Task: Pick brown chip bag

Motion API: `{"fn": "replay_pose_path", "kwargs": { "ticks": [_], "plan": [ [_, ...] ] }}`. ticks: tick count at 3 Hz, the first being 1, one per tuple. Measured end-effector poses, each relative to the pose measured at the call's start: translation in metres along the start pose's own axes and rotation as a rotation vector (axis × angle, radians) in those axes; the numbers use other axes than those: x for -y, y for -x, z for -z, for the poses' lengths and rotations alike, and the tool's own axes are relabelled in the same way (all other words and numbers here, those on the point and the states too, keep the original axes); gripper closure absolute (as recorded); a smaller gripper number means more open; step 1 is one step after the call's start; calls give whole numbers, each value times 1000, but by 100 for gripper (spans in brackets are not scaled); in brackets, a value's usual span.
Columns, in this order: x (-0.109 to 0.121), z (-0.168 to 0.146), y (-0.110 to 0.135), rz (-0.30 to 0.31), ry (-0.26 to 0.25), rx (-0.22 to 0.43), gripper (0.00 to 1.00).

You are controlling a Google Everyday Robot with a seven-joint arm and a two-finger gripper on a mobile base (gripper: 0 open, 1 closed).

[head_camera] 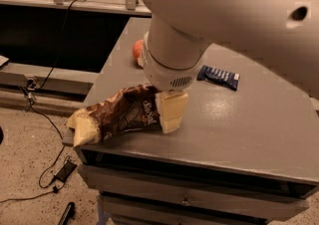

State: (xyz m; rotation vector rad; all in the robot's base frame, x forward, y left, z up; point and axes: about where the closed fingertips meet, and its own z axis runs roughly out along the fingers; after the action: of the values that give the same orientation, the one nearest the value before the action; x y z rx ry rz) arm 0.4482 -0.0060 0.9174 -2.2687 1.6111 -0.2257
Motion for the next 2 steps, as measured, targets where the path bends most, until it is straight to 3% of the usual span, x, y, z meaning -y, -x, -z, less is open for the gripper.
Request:
{"fn": "replay_pose_path", "kwargs": {
  "ticks": [2],
  "plan": [
    [1,11,4,6,-23,-4,65]
  ]
}}
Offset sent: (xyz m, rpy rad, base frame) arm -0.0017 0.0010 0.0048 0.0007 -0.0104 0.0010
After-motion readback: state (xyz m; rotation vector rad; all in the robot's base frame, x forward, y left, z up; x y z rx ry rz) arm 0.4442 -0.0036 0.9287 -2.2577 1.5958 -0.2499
